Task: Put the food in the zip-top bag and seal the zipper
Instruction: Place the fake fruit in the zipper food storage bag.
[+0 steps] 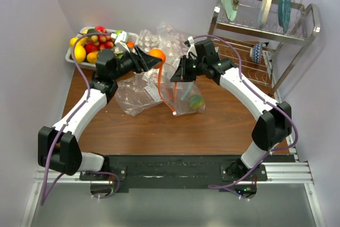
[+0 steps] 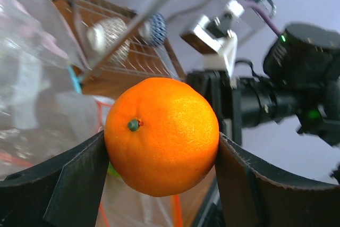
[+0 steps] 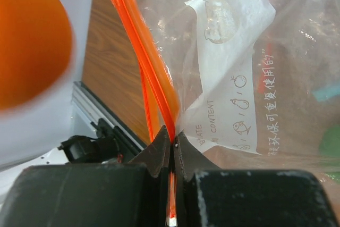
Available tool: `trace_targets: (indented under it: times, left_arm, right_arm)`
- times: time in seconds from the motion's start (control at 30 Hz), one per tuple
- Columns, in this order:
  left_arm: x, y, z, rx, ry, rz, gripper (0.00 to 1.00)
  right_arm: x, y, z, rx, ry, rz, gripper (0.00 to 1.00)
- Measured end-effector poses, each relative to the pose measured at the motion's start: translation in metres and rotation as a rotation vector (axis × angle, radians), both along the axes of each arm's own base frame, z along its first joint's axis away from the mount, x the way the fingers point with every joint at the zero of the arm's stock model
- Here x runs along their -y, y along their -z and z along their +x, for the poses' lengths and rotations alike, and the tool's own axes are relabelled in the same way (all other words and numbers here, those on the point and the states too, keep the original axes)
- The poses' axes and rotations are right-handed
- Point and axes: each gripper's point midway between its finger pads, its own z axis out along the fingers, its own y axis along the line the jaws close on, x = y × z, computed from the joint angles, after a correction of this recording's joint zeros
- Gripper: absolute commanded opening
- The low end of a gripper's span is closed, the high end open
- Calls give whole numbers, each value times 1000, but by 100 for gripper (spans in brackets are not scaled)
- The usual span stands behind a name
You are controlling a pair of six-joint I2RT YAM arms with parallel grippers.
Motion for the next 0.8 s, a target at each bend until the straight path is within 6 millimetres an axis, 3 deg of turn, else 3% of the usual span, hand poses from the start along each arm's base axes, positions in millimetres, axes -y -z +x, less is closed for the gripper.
trace_targets:
  times: [0.17,0.63,0.8]
  left_arm:
    - [24,15,-33,-35,100,-56,49]
    - [32,67,-55,-125,132,-65,49]
    - [38,83,-56,-137,101,5,50]
  right_arm:
    - [-3,-5,-1,-12,-7,31,0]
    - [1,-10,1,-21,21,45,0]
    - [6,-11,7,-14,45,39,0]
